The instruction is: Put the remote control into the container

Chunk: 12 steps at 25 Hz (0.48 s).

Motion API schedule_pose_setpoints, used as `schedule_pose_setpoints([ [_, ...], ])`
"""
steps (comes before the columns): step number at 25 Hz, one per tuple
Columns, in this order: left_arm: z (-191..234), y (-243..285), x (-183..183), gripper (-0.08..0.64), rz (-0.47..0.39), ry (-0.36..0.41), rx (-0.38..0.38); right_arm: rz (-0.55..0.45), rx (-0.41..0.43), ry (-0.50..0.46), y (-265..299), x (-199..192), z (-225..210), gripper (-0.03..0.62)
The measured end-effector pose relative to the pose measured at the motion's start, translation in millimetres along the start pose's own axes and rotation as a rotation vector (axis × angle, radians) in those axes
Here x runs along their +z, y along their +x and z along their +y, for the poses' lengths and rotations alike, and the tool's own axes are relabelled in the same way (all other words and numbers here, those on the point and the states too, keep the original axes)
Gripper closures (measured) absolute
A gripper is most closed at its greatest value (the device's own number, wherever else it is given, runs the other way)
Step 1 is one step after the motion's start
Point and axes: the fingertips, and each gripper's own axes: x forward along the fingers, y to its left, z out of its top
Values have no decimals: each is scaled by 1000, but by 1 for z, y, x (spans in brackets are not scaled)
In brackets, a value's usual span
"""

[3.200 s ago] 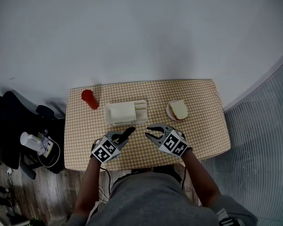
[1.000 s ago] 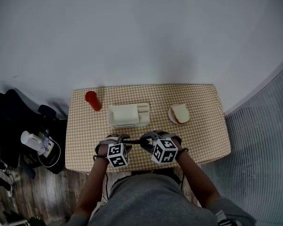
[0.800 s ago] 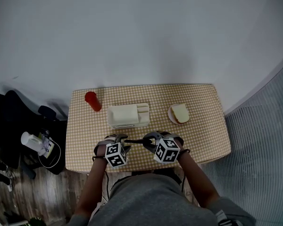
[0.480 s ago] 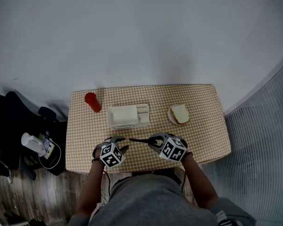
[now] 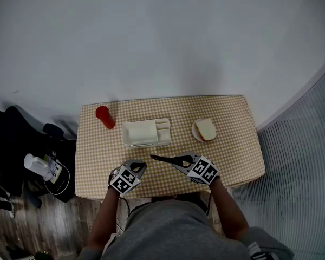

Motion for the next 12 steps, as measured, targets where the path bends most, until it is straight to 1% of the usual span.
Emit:
schedule_pose_setpoints([
  [3,-3,0,1,561,-14,-41,-19,-8,2,39,1,-4,-5,488],
  [5,-6,0,2,561,-27,-70,-31,-14,2,88,1,-6,-11,488],
  [8,-13,1,5,561,-45,-90,-53,-21,-12,161,1,-12,-24,488],
  [10,-18,3,4,561,-44,-90,-63,-16,-24,179,0,-16,-34,488],
  [12,-22,5,4,561,-43,-93,-74,0,-30,173,0,-17,-44,488],
])
